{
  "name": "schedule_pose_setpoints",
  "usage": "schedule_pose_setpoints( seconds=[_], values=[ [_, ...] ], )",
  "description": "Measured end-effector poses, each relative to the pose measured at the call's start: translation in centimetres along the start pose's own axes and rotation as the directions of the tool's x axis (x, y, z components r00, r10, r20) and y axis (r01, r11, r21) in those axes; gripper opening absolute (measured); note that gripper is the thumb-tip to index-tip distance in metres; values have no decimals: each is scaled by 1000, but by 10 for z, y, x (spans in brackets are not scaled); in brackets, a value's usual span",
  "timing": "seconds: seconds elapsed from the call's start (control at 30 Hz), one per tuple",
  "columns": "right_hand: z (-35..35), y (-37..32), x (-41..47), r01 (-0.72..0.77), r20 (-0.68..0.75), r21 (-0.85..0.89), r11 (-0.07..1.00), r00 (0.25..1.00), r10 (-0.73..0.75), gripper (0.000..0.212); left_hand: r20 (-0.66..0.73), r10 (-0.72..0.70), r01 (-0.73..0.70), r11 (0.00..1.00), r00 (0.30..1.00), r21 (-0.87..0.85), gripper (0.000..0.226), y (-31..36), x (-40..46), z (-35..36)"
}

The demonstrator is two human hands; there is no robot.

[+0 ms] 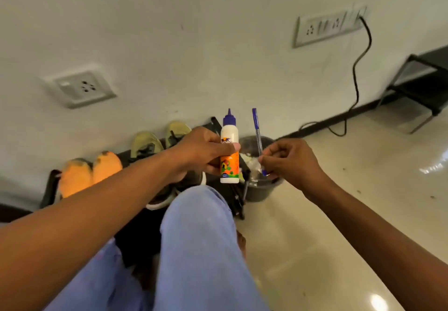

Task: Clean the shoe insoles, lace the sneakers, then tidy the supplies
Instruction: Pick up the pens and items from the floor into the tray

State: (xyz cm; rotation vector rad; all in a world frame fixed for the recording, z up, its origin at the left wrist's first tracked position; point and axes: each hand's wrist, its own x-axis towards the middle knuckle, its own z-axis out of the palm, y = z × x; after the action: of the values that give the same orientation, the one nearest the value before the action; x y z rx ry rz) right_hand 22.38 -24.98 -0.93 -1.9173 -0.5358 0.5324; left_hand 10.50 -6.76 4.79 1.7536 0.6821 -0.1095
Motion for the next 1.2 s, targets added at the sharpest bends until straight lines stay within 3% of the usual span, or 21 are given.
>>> schedule_pose_setpoints(
  seconds=[0.17,0.47,0.73,0.87,1.0,1.1,1.2],
  values=[
    [65,-115,-5,172,188,48,984,966,-178,4,-155,42,-62,990,987,-124,41,3,-75,-95],
    [258,-243,-29,334,517,36,942,800,-303,5,-527,-172,-57,919,832,-391,45,-81,-198,-260],
    [412,-285,-82,384,722,63,921,619,-307,5,-717,-375,-88,851,587,-517,31,-202,-318,-374],
    [464,-296,-100,388,763,41,921,583,-280,6,-784,-472,-118,823,403,-556,47,-251,-346,-417],
    [503,-304,-107,387,782,10,922,572,-249,2,-792,-519,-124,806,322,-578,52,-278,-347,-448],
    [521,-305,-106,389,785,-17,921,576,-229,3,-823,-518,-11,845,234,-535,49,-287,-337,-464],
    [532,-300,-102,402,788,-37,915,575,-221,3,-865,-479,209,870,147,-446,55,-288,-329,-472]
  ],
)
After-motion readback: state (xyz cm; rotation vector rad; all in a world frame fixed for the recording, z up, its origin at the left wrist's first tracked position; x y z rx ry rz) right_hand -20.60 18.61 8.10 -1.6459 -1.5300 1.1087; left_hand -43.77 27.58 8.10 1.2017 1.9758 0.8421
